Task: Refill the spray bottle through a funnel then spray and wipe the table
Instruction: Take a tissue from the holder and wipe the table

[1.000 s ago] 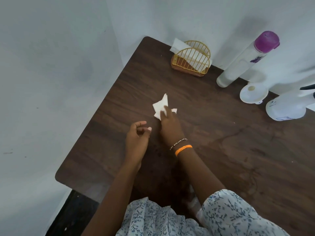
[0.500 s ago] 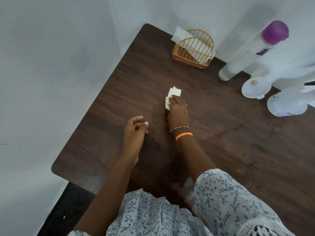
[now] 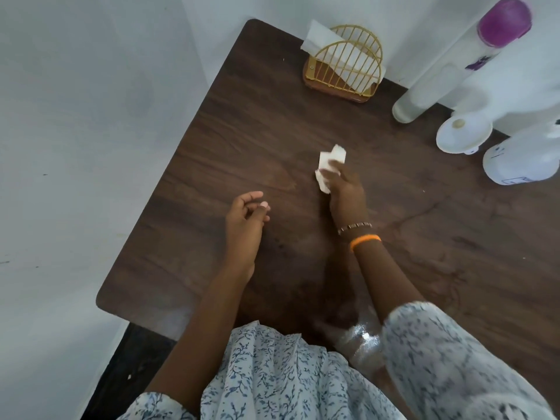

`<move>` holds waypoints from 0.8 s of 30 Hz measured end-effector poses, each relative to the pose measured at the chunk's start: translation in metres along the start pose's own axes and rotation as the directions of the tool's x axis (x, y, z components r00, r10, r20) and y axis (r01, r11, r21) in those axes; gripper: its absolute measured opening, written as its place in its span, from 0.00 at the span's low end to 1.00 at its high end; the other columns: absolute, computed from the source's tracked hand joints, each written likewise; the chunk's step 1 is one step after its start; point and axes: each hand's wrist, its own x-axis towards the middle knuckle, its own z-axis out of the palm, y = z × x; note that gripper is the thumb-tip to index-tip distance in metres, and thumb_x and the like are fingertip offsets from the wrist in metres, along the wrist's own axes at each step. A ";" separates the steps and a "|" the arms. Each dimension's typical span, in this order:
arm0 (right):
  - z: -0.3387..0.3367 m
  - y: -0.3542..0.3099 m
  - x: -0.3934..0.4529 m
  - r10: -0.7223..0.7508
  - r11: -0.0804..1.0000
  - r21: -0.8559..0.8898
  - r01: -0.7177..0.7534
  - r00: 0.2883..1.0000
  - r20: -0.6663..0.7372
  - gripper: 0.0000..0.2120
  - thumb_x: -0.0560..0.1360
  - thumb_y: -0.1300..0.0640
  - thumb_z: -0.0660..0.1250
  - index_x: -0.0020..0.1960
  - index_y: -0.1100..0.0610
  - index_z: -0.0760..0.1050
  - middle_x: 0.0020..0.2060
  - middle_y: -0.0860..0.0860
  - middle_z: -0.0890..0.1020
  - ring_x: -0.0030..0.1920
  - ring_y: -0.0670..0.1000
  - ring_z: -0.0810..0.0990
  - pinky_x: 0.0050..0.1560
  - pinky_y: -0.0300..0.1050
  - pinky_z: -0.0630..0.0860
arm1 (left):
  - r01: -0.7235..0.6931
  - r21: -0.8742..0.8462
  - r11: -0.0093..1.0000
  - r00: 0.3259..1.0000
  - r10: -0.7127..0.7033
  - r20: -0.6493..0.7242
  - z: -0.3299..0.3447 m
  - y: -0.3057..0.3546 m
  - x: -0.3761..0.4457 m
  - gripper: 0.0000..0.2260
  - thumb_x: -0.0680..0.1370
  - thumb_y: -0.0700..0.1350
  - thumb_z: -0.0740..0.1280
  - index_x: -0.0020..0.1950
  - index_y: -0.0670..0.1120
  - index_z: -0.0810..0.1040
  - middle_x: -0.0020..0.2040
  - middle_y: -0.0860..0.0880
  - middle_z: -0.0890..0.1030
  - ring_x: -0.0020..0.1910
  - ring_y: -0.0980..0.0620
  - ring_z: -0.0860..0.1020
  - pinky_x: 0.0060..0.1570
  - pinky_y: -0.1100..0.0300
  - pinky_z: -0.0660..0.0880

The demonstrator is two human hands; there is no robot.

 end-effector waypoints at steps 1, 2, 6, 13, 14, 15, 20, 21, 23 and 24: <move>0.006 -0.009 0.009 0.014 1.000 -0.018 -0.015 1.000 -0.022 0.16 0.74 0.58 0.59 0.55 0.63 0.79 0.59 0.60 0.77 0.60 0.60 0.75 0.61 0.41 0.69 | 0.002 -0.004 1.000 1.000 -0.002 0.006 0.001 -0.001 -0.001 0.08 0.78 0.39 0.63 0.55 0.48 0.75 0.42 0.51 0.79 0.39 0.58 0.76 0.41 0.68 0.73; 0.012 -0.020 0.014 -0.017 0.999 -0.045 0.015 0.999 -0.029 0.17 0.74 0.59 0.56 0.55 0.63 0.79 0.59 0.61 0.78 0.60 0.61 0.76 0.61 0.47 0.71 | 0.003 -0.015 1.000 1.000 -0.003 0.002 0.002 -0.002 -0.002 0.08 0.78 0.39 0.63 0.54 0.49 0.75 0.41 0.51 0.78 0.39 0.58 0.76 0.41 0.68 0.73; 0.036 -0.060 -0.008 -0.335 0.938 -0.032 0.345 0.927 0.165 0.18 0.75 0.59 0.55 0.60 0.59 0.77 0.61 0.59 0.77 0.63 0.60 0.75 0.62 0.54 0.72 | -0.057 -0.117 0.992 0.991 0.042 -0.126 -0.002 0.000 -0.008 0.08 0.77 0.36 0.63 0.50 0.49 0.76 0.40 0.50 0.78 0.37 0.60 0.76 0.39 0.70 0.74; 0.017 -0.016 -0.062 -0.592 0.798 0.100 0.595 0.740 0.320 0.14 0.73 0.66 0.66 0.57 0.59 0.79 0.59 0.58 0.80 0.60 0.59 0.78 0.64 0.48 0.71 | -0.150 -0.144 0.978 0.974 0.120 -0.194 -0.016 0.008 -0.008 0.09 0.77 0.35 0.62 0.48 0.50 0.75 0.41 0.50 0.78 0.40 0.61 0.77 0.40 0.69 0.73; 0.008 -0.006 -0.053 -0.538 0.837 0.080 0.541 0.789 0.296 0.14 0.73 0.66 0.66 0.57 0.59 0.79 0.58 0.59 0.79 0.60 0.59 0.77 0.66 0.46 0.68 | -0.151 -0.137 0.979 0.974 0.123 -0.192 -0.016 0.008 -0.008 0.09 0.77 0.35 0.62 0.48 0.50 0.75 0.42 0.50 0.78 0.41 0.60 0.77 0.40 0.69 0.73; 0.000 0.005 -0.041 -0.459 0.885 0.041 0.464 0.854 0.244 0.14 0.73 0.67 0.66 0.57 0.59 0.79 0.59 0.60 0.79 0.60 0.60 0.77 0.67 0.43 0.65 | -0.149 -0.128 0.980 0.974 0.123 -0.190 -0.015 0.008 -0.008 0.09 0.77 0.36 0.62 0.48 0.50 0.76 0.43 0.50 0.78 0.41 0.60 0.77 0.40 0.69 0.74; -0.029 0.031 -0.017 0.027 0.993 -0.111 -0.038 0.995 -0.098 0.17 0.72 0.64 0.57 0.57 0.59 0.79 0.59 0.59 0.79 0.59 0.60 0.77 0.60 0.53 0.73 | -0.118 -0.097 0.988 0.985 0.104 -0.137 -0.009 0.000 -0.015 0.08 0.78 0.36 0.62 0.48 0.49 0.75 0.41 0.50 0.78 0.41 0.59 0.77 0.41 0.68 0.74; -0.023 0.023 -0.025 0.055 0.993 -0.099 -0.068 0.990 -0.131 0.18 0.72 0.63 0.57 0.57 0.60 0.79 0.58 0.60 0.79 0.58 0.61 0.77 0.60 0.55 0.73 | -0.109 -0.096 0.989 0.987 0.096 -0.126 -0.007 -0.002 -0.017 0.08 0.78 0.36 0.62 0.48 0.49 0.75 0.42 0.50 0.78 0.41 0.58 0.76 0.41 0.68 0.73; -0.004 -0.001 -0.052 0.018 0.997 -0.077 -0.027 0.994 -0.106 0.20 0.72 0.63 0.54 0.58 0.60 0.78 0.58 0.61 0.79 0.58 0.63 0.77 0.61 0.52 0.72 | -0.100 -0.093 0.991 0.990 0.090 -0.110 -0.004 -0.006 -0.019 0.08 0.78 0.36 0.62 0.48 0.48 0.75 0.41 0.49 0.78 0.40 0.59 0.76 0.41 0.69 0.73; 0.006 -0.015 -0.068 -0.037 0.997 -0.066 0.033 0.997 -0.063 0.20 0.72 0.62 0.53 0.58 0.61 0.78 0.59 0.62 0.78 0.58 0.62 0.78 0.60 0.51 0.72 | -0.101 -0.091 0.991 0.990 0.091 -0.106 -0.003 -0.007 -0.020 0.07 0.78 0.36 0.62 0.48 0.47 0.76 0.41 0.49 0.77 0.39 0.60 0.75 0.40 0.69 0.73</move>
